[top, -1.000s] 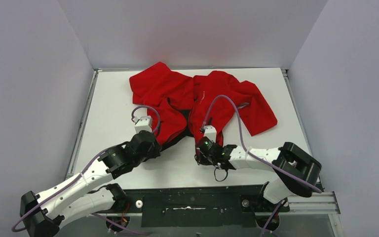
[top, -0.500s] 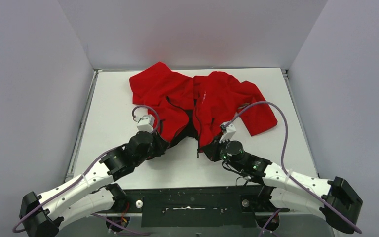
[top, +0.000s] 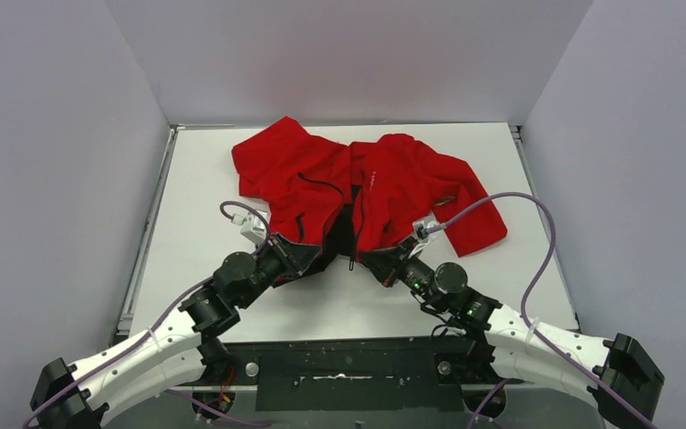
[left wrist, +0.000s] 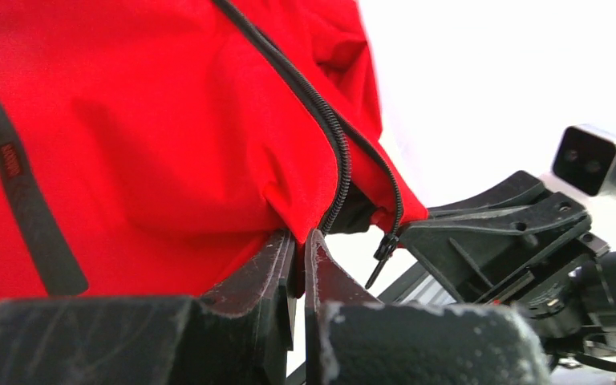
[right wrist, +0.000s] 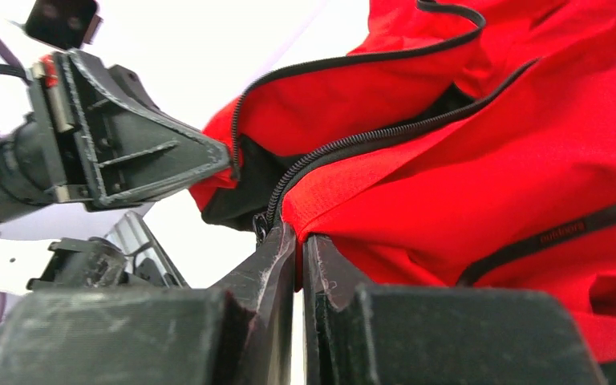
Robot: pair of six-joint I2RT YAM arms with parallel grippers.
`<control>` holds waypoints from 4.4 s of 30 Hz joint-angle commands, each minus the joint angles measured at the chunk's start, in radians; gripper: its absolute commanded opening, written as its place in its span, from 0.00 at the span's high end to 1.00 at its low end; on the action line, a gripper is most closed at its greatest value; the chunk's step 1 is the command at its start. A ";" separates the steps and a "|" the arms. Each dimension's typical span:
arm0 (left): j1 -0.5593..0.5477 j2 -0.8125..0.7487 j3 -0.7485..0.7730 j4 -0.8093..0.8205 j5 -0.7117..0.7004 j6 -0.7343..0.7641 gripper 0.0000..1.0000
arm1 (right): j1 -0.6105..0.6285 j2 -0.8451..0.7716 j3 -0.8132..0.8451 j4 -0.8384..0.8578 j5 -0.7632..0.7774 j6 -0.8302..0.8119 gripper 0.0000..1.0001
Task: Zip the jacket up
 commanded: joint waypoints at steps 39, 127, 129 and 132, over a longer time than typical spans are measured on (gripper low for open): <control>0.006 0.085 -0.092 0.747 0.151 -0.011 1.00 | 0.025 0.248 0.012 0.829 -0.147 -0.338 1.00; 0.005 0.125 -0.086 0.776 0.171 -0.032 1.00 | 0.037 0.244 0.015 0.810 -0.081 -0.405 1.00; 0.006 0.126 -0.086 0.776 0.172 -0.032 1.00 | 0.039 0.244 0.016 0.810 -0.075 -0.407 1.00; 0.006 0.124 -0.086 0.777 0.171 -0.031 1.00 | 0.039 0.245 0.018 0.811 -0.072 -0.409 1.00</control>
